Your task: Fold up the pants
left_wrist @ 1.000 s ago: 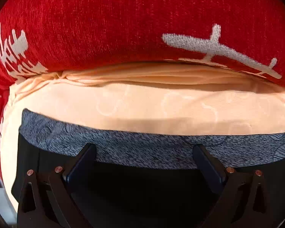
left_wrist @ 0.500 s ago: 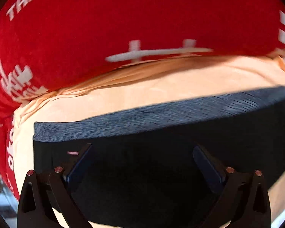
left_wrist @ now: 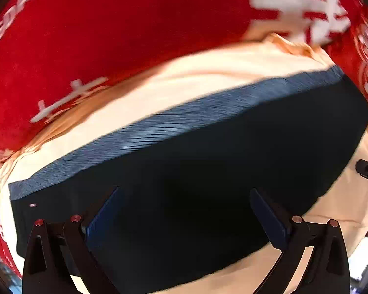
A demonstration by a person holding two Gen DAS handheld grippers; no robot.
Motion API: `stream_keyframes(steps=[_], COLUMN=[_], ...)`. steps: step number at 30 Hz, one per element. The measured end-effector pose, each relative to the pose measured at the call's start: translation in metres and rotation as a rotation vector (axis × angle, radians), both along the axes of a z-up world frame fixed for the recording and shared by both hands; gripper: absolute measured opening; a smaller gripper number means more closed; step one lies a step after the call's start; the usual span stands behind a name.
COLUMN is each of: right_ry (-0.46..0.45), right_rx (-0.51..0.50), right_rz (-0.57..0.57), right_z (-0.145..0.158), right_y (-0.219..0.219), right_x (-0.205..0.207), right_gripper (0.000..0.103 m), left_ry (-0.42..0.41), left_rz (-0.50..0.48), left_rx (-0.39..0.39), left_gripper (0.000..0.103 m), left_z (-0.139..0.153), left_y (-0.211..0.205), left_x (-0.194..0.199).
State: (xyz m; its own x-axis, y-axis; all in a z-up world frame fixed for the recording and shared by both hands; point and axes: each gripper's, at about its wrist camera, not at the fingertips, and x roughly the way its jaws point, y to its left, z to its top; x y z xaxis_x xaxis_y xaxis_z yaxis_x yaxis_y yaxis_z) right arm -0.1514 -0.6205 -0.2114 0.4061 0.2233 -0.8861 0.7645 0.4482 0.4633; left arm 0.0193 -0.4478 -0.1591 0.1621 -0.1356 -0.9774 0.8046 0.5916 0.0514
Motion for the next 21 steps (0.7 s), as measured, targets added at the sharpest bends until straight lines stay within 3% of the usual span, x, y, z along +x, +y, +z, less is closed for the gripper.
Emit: stream_keyframes(steps=[4,8,11,13,16,21], right_ry=[-0.033,-0.09,-0.152,-0.181,-0.227,-0.255], right_rx=[0.038,-0.005,-0.048,-0.059,-0.038,-0.046], right_rz=[-0.01,-0.011,0.015,0.033,0.114,0.333], right_z=[-0.006,0.0,0.003,0.001,-0.007,-0.017], right_y=[-0.009,-0.011,-0.033,-0.046,-0.057,-0.024], right_x=[-0.013,-0.003,0.018,0.039,0.078,0.144], right_gripper=[0.046,0.046,0.044,0.034,0.034,0.034], left_ry=[-0.017,0.001,0.006,0.023,0.02,0.027], left_rz=[-0.044,0.029,0.104,0.143,0.193,0.188], left_rx=[0.009,-0.003,0.004,0.008,-0.009,-0.006], left_gripper=[0.103,0.103,0.103,0.103,0.103,0.103], left_z=[0.003,0.016,-0.01,-0.021,-0.024,-0.021], left_y=[-0.034,-0.07,-0.076,-0.08,-0.08,-0.076], left_x=[-0.036,-0.068,-0.055,-0.055,-0.059,-0.047])
